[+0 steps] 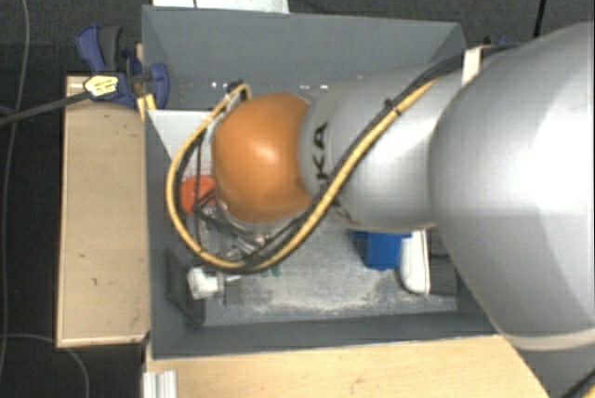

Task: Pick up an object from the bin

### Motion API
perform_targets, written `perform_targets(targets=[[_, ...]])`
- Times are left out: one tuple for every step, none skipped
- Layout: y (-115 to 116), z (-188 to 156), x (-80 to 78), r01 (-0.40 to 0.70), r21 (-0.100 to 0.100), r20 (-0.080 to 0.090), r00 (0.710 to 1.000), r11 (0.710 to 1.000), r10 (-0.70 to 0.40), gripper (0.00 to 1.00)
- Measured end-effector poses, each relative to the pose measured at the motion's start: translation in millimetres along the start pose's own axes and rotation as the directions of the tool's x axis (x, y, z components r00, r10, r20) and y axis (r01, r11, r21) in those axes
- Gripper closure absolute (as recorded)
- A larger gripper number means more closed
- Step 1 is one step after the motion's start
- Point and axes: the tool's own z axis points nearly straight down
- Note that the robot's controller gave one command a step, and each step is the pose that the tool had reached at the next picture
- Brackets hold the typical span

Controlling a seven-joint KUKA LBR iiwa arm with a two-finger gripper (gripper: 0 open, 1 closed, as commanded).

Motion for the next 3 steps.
perform_targets(targets=[[-0.9, 53.5, 3.6, -0.303, 0.002, -0.002, 0.953, 0.953, 0.303, 0.00], [0.1, 62.9, 6.6, -0.066, 0.001, 0.000, 0.998, 0.998, 0.066, 1.00], [0.1, 62.9, 6.5, -0.068, 0.001, 0.000, 0.998, 0.998, 0.068, 1.00]])
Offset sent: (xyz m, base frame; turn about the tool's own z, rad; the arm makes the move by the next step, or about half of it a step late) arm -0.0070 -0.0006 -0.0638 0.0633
